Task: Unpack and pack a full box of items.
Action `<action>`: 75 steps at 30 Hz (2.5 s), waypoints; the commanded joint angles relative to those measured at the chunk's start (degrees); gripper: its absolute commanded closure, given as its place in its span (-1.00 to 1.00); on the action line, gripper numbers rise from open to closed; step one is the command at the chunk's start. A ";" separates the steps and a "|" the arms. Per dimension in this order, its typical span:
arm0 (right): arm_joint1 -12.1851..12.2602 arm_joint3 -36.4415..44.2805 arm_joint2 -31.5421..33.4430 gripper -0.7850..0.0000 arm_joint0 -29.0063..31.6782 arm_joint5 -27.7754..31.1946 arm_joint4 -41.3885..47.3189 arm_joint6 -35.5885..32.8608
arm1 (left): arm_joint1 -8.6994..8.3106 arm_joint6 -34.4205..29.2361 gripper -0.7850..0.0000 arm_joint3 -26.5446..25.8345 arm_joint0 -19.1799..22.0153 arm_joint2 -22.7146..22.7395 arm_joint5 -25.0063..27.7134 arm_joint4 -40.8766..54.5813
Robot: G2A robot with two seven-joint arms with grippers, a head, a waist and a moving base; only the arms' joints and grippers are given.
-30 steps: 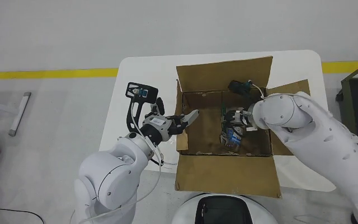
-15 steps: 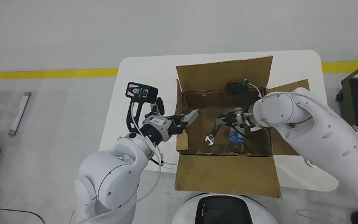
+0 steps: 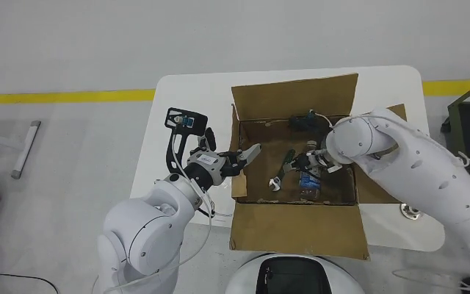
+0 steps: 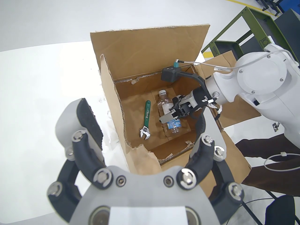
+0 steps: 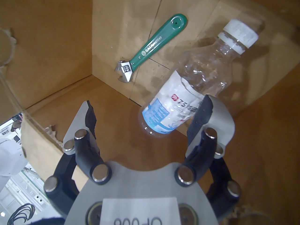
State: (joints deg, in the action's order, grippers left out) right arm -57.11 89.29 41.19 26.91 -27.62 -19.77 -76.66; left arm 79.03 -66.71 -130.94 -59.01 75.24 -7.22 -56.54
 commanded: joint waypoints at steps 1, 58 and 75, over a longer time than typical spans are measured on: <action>-0.34 -1.17 -2.04 -1.00 -0.84 -0.54 0.17 0.53 | 0.00 0.00 -1.00 0.00 0.00 0.00 0.00 0.00; 14.67 23.52 65.13 -1.00 28.24 4.14 -4.90 -4.15 | 0.00 0.00 -1.00 0.00 0.00 0.00 0.00 0.00; 18.41 18.52 61.35 -1.00 43.63 3.25 -15.09 -3.28 | 0.00 0.00 -1.00 0.00 0.00 0.00 0.00 0.00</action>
State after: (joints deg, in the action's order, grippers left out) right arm -38.86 108.18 103.10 70.19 -24.27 -35.21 -80.03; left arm 79.03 -66.71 -130.94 -59.01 75.24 -7.22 -56.54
